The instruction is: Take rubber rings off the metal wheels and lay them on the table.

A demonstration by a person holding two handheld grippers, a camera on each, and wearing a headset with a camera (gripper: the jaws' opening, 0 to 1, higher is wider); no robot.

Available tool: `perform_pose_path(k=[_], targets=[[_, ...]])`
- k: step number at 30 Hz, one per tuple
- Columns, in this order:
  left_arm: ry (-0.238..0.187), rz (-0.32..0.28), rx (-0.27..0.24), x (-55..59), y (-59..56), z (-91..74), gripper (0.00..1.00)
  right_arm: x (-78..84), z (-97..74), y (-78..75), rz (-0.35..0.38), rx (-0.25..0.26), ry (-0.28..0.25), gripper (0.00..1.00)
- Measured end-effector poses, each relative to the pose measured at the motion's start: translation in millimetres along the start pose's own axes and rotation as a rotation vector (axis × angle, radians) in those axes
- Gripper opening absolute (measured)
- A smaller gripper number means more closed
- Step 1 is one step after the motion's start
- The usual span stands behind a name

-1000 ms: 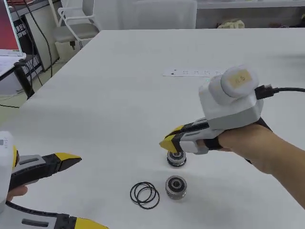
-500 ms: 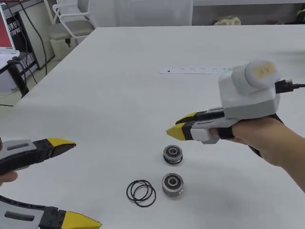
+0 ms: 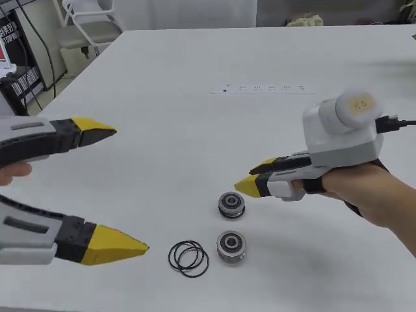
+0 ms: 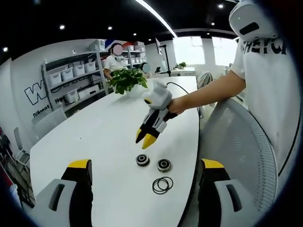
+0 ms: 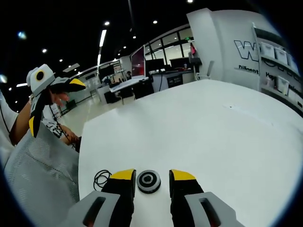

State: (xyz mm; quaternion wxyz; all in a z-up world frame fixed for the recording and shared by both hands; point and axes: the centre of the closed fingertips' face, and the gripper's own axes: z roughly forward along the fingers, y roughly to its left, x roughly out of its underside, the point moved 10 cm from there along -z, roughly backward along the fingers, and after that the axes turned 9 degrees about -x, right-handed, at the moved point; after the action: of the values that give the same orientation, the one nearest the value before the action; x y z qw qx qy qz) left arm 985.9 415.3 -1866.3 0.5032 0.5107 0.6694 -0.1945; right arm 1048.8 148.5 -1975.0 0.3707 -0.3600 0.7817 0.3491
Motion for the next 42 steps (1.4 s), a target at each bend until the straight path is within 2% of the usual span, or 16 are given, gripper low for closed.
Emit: perform_pose_path(k=[5,8,10,15,17,18,22,27,30,33,38,42], targets=[[-0.029,0.061,0.043,-17.6,10.7,27.4,0.91,6.5,2.2,-2.2,0.002,0.001,0.026,0.26],[-0.043,0.072,0.059,-24.2,15.2,41.2,0.89,10.8,4.8,-1.9,-0.003,-0.003,0.049,0.26],[-0.062,0.088,0.074,-29.9,18.6,56.2,0.88,14.3,7.2,-2.3,-0.016,-0.007,0.073,0.25],[-0.085,0.114,0.087,-32.3,23.5,84.7,0.80,21.5,11.8,-3.1,-0.040,-0.019,0.119,0.26],[-0.091,0.110,0.090,-27.0,27.2,98.1,0.74,23.8,13.9,-3.5,-0.044,-0.021,0.129,0.26],[-0.083,0.075,0.081,-22.7,27.8,105.9,0.72,24.5,14.4,-3.0,-0.046,-0.022,0.134,0.26],[-0.063,0.039,0.075,-6.3,30.2,125.1,0.64,27.7,17.3,-1.6,-0.064,-0.020,0.158,0.26],[-0.031,-0.005,0.105,12.4,22.8,143.9,0.62,31.7,20.5,-2.3,-0.070,-0.022,0.171,0.26],[-0.016,-0.013,0.104,22.7,17.7,151.8,0.60,33.2,22.1,-2.7,-0.075,-0.022,0.183,0.26],[-0.013,-0.026,0.082,31.8,14.7,157.9,0.58,33.8,22.9,-3.3,-0.076,-0.020,0.188,0.26],[0.013,-0.087,0.074,50.1,7.4,164.9,0.52,34.5,23.5,-3.6,-0.074,-0.015,0.184,0.25],[0.034,-0.059,0.071,57.5,0.8,168.6,0.44,34.6,24.4,-3.9,-0.074,-0.009,0.177,0.25]])
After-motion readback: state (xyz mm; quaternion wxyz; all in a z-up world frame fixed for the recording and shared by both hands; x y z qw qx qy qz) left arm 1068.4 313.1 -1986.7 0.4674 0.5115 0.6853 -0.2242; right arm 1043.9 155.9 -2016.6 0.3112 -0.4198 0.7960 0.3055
